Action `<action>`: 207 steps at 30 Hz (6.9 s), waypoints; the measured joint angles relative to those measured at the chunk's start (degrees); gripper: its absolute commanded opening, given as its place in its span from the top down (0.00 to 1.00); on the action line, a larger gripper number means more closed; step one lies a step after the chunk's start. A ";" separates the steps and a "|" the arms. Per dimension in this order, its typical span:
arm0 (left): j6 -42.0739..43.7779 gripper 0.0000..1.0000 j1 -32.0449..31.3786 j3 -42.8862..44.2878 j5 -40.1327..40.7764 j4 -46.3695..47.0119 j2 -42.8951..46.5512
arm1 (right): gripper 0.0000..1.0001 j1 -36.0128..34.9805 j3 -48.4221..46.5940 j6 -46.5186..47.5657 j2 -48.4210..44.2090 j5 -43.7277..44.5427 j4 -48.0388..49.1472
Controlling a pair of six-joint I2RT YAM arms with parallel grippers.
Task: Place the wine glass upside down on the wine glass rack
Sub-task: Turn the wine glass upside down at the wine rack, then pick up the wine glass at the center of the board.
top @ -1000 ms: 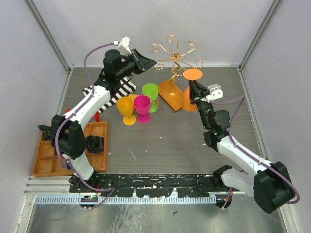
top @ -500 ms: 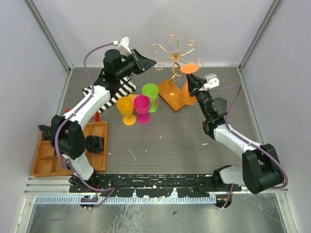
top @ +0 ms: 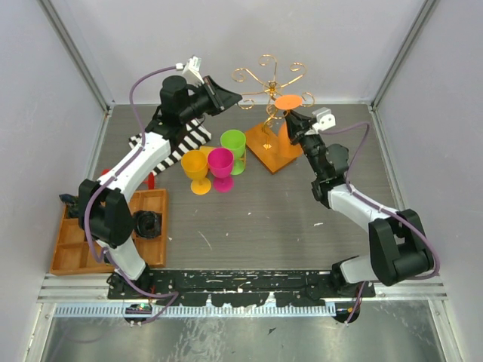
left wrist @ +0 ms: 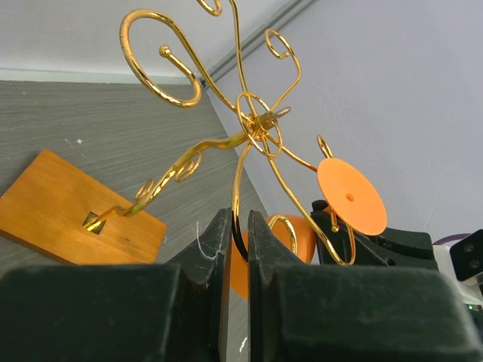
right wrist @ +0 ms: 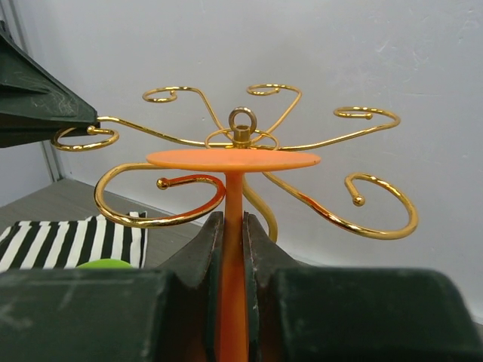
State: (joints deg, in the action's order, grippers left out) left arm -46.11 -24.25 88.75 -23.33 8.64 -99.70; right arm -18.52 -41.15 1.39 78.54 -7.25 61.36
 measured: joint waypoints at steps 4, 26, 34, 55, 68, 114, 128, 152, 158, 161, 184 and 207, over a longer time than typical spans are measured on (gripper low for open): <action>0.22 0.92 0.00 0.02 0.07 -0.15 0.02 | 0.99 0.00 -0.50 -0.09 1.70 -1.31 0.31; 1.31 0.93 -0.04 0.52 0.48 -1.42 0.13 | 0.99 -0.15 -1.97 -6.51 7.34 -12.35 9.35; 1.42 0.94 -0.07 0.52 0.50 -1.53 0.15 | 0.99 -0.15 -0.98 -7.76 7.34 -14.12 11.45; 1.57 0.95 -0.07 0.52 0.70 -1.92 0.28 | 0.99 0.22 3.78 -6.38 1.97 -7.69 9.70; 1.97 0.95 -0.11 0.52 0.94 -2.34 0.46 | 0.91 0.26 1.20 -5.53 2.25 -3.98 4.17; 4.35 0.43 -0.17 1.42 -1.09 -5.35 1.86 | 0.41 0.26 16.09 -6.29 -38.14 0.09 -32.13; 17.03 0.32 -0.11 -13.09 15.58 -18.93 32.83 | 0.38 0.26 16.61 -18.27 -43.82 2.95 -47.87; 24.74 0.06 0.00 -28.89 34.07 -47.95 44.24 | 0.00 0.26 0.13 -34.84 -27.85 -0.46 -82.47; 25.09 0.07 0.00 -27.12 34.86 -49.03 36.74 | 0.00 0.26 -0.26 -34.67 -27.36 0.96 -85.64; 25.11 0.17 0.00 -26.91 35.04 -48.41 34.88 | 0.00 0.26 -0.26 -34.01 -29.03 1.18 -86.23; 24.48 0.59 0.79 -18.67 39.85 -43.23 16.00 | 0.00 0.26 3.87 -32.68 -31.41 -2.01 -86.23; 25.24 1.00 0.85 -20.00 44.76 -45.57 20.41 | 0.00 0.26 4.79 -33.00 -31.36 -3.19 -85.35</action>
State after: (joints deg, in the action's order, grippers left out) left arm -20.86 -23.40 68.75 21.43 -36.93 -79.29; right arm -18.26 -36.36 -31.62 47.18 -10.44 -23.99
